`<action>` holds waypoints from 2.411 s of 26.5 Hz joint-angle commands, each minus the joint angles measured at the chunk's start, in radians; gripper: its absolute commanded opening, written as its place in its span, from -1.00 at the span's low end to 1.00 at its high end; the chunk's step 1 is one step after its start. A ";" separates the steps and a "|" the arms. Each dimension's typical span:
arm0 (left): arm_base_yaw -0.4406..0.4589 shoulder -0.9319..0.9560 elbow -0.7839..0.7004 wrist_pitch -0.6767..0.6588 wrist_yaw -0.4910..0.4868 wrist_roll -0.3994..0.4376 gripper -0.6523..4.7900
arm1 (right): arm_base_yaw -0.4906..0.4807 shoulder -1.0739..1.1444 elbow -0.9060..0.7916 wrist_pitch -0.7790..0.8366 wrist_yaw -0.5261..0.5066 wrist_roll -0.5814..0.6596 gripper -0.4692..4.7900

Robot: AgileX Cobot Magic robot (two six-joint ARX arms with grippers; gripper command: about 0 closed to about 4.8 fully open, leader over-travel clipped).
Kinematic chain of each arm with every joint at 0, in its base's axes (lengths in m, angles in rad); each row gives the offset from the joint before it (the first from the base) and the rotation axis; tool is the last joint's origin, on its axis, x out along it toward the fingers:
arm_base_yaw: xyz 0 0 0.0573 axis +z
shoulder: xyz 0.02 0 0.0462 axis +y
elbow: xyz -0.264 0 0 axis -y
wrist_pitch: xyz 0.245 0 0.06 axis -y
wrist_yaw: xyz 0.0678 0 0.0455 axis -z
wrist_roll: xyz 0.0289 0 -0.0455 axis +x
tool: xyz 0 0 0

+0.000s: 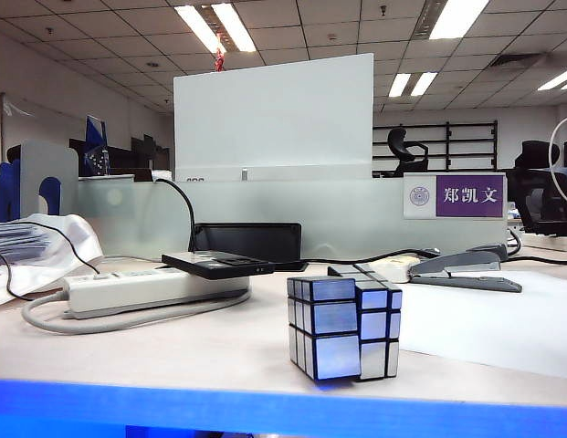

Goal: Press the button on the power strip.

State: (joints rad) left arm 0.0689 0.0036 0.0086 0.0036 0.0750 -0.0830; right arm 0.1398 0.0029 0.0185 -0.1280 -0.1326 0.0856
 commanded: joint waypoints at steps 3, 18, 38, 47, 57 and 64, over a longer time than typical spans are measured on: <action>0.001 -0.002 0.001 0.008 -0.004 -0.003 -0.78 | 0.000 -0.001 0.001 0.016 0.000 -0.002 -0.82; 0.002 -0.002 0.001 0.005 -0.003 -0.003 -0.78 | 0.000 -0.001 0.001 0.016 0.000 -0.002 -0.82; 0.003 -0.002 0.001 0.005 -0.003 -0.003 -0.78 | 0.000 -0.001 0.001 0.016 0.000 -0.002 -0.82; 0.003 -0.002 0.001 0.005 -0.003 -0.003 -0.78 | 0.000 -0.001 0.000 0.023 0.116 -0.035 -0.81; 0.003 -0.002 0.001 0.005 -0.004 -0.003 -0.78 | -0.167 -0.001 -0.012 0.098 0.224 -0.031 -0.81; 0.003 -0.002 0.001 0.005 -0.004 -0.003 -0.78 | -0.248 -0.002 -0.012 0.188 0.156 -0.032 -0.81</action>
State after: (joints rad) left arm 0.0696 0.0036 0.0086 -0.0002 0.0750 -0.0834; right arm -0.1009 0.0029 0.0097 0.0292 0.0299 0.0547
